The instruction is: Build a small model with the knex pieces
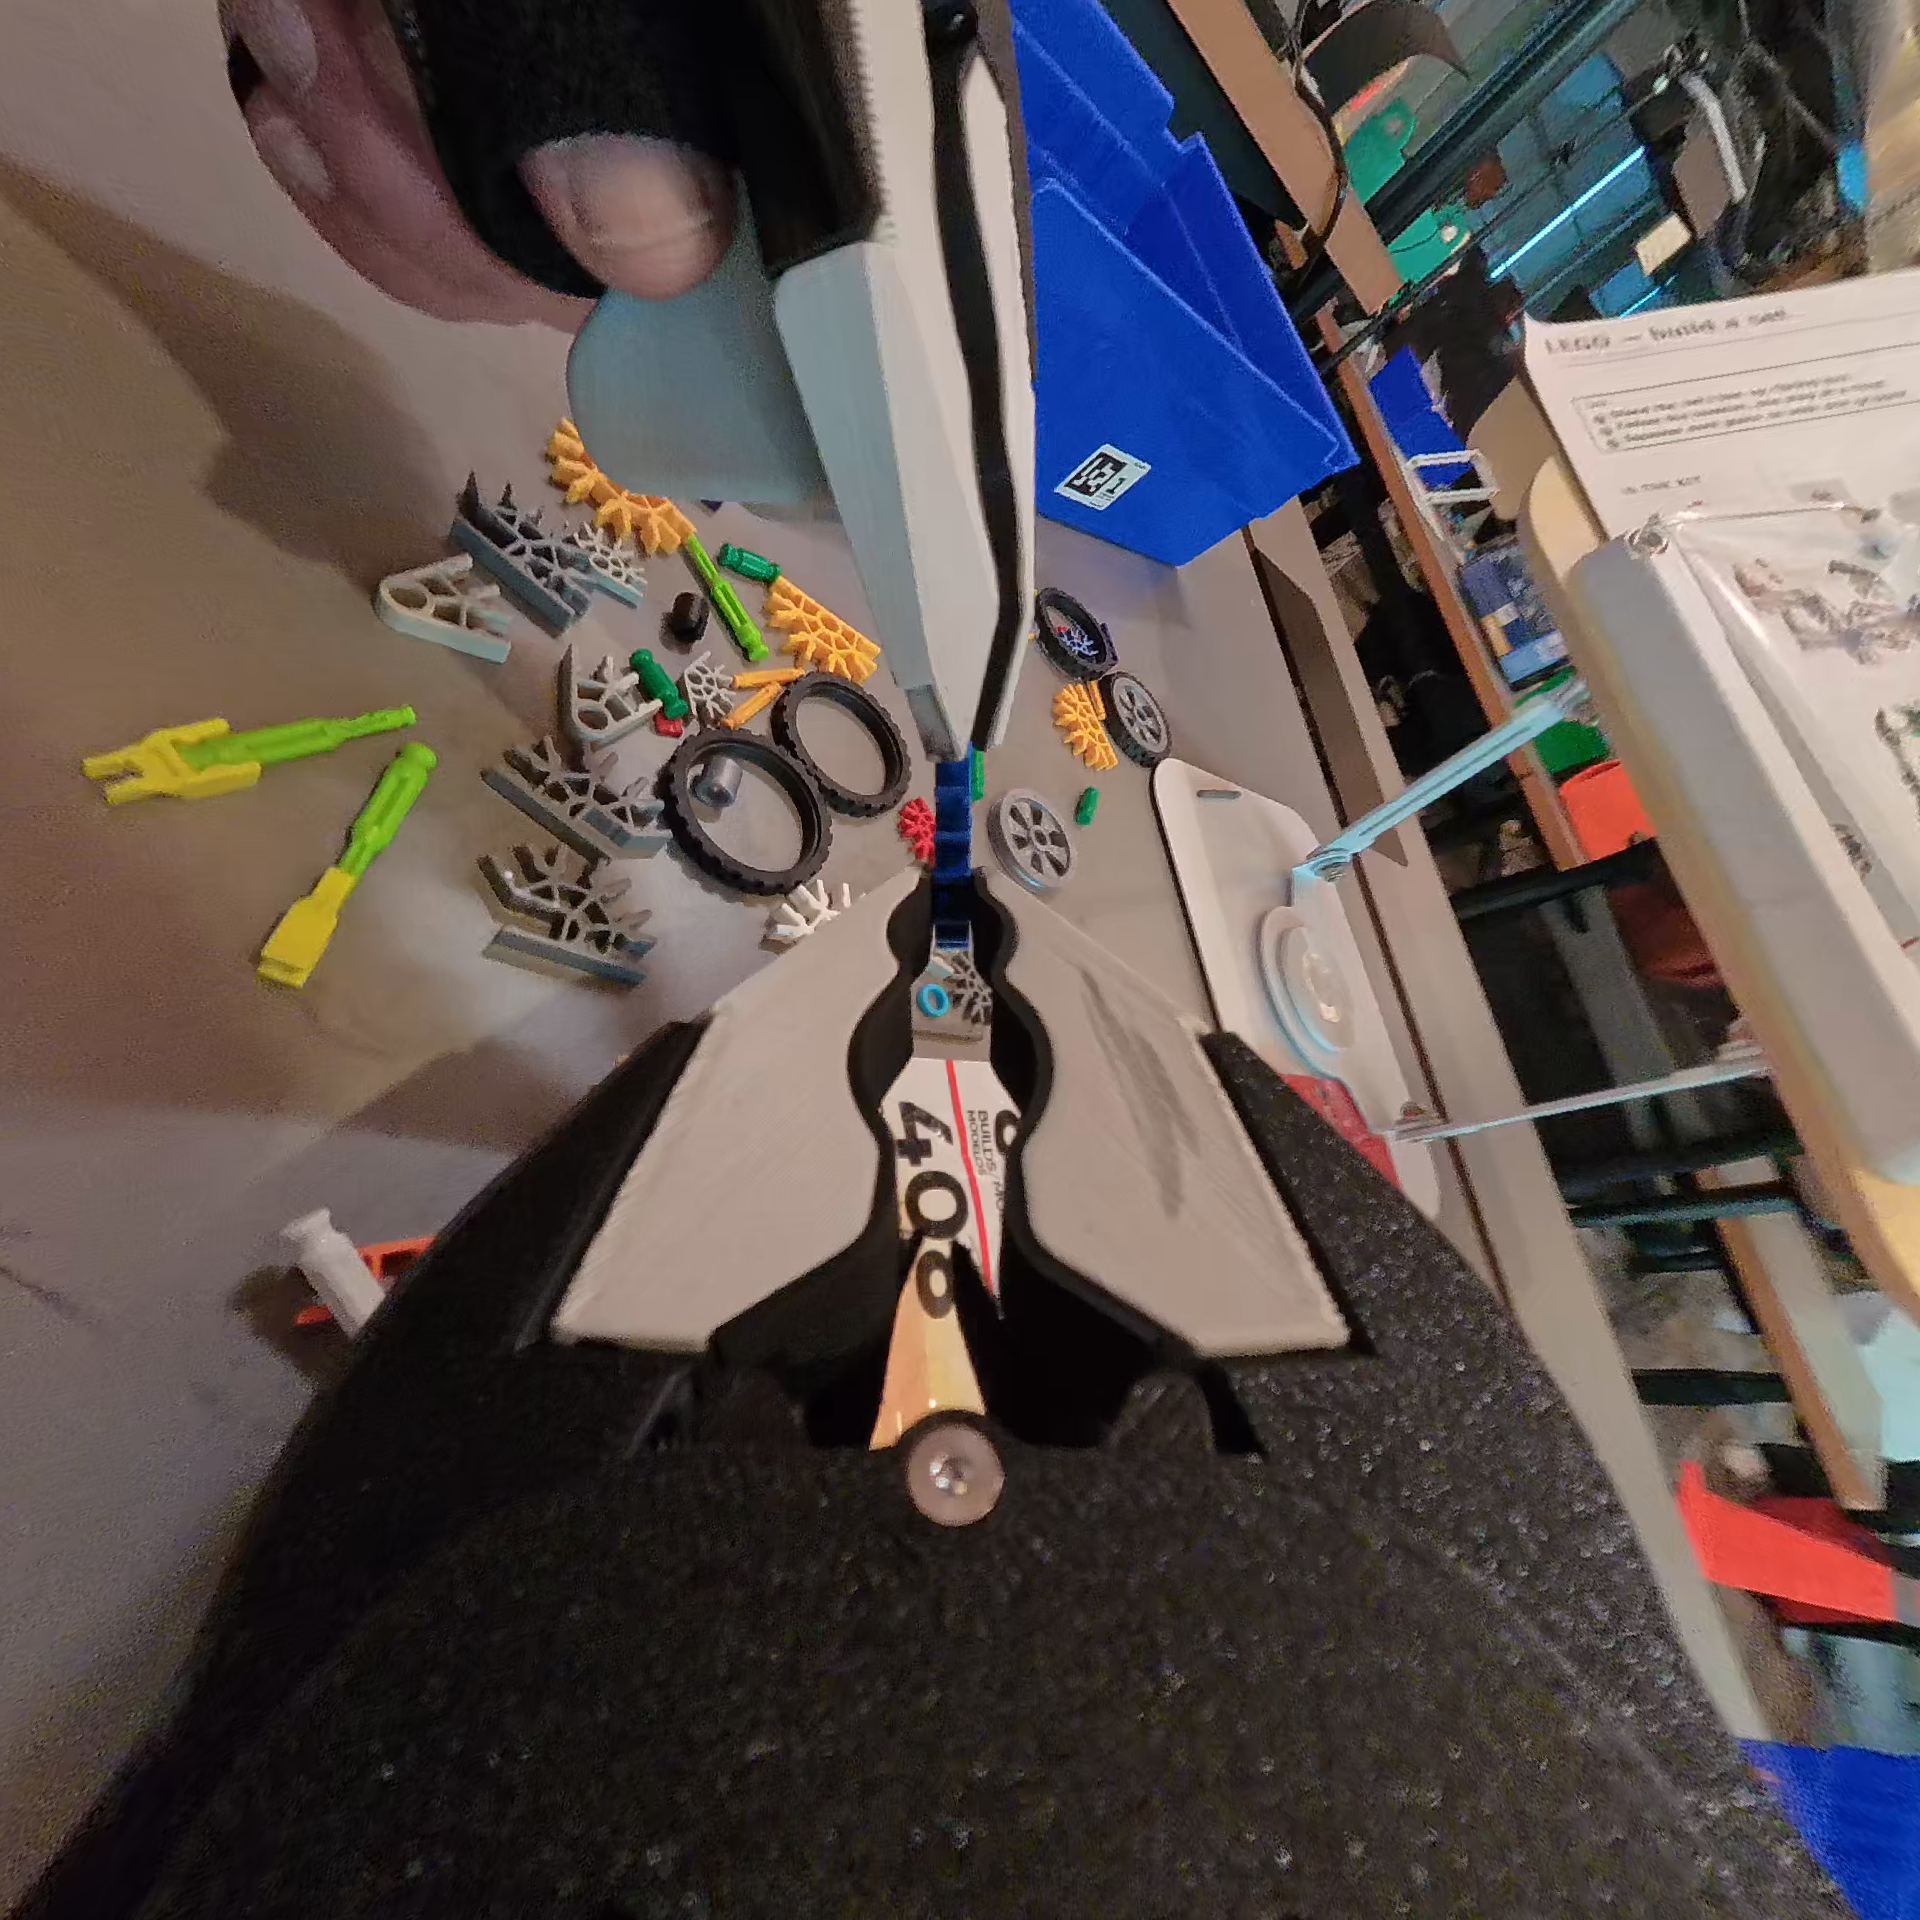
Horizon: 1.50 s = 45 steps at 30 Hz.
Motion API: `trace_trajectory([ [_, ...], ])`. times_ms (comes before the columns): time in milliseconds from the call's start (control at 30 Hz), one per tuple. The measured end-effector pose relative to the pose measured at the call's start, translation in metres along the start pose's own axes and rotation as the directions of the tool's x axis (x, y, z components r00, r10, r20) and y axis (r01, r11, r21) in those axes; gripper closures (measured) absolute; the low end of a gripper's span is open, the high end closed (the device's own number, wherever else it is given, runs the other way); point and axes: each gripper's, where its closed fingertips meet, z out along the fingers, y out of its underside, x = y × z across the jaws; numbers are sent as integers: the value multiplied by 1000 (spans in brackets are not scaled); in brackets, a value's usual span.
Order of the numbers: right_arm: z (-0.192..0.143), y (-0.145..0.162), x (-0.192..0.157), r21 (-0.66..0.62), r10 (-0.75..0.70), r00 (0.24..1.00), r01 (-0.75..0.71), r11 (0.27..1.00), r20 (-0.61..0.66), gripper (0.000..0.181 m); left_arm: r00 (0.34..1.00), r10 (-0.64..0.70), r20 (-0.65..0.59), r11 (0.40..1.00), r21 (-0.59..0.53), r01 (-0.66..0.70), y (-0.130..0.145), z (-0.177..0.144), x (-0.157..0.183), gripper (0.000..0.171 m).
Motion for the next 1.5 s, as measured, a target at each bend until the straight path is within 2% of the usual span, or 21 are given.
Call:
trace_trajectory([
  [267, -6, -3, 9, 40, 181, 983, -182, 982, 41, 177, 992, 107, 62, 994, 24, -109, -7, -2, -5, 150],
  [567, -9, -1, 21, 63, 354, 933, -358, 932, 69, 177, 972, 192, 133, 981, -38, -189, 3, -2, -13, 146],
  [767, -8, 1, 21, 58, 396, 913, -403, 914, 98, 177, 965, 198, 175, 980, -52, -191, 8, -14, -21, 146],
  [1000, -7, 5, 20, 41, 482, 864, -492, 870, 144, 177, 938, 246, 246, 967, -123, -222, 24, -27, -31, 146],
  [1367, -6, 10, 16, 9, 577, 787, -593, 805, 219, 177, 926, 308, 216, 937, -237, -257, 57, -33, -23, 145],
  [1500, -7, 7, 10, -4, 592, 759, -614, 789, 272, 177, 925, 325, 198, 930, -248, -273, 60, -32, -18, 145],
])
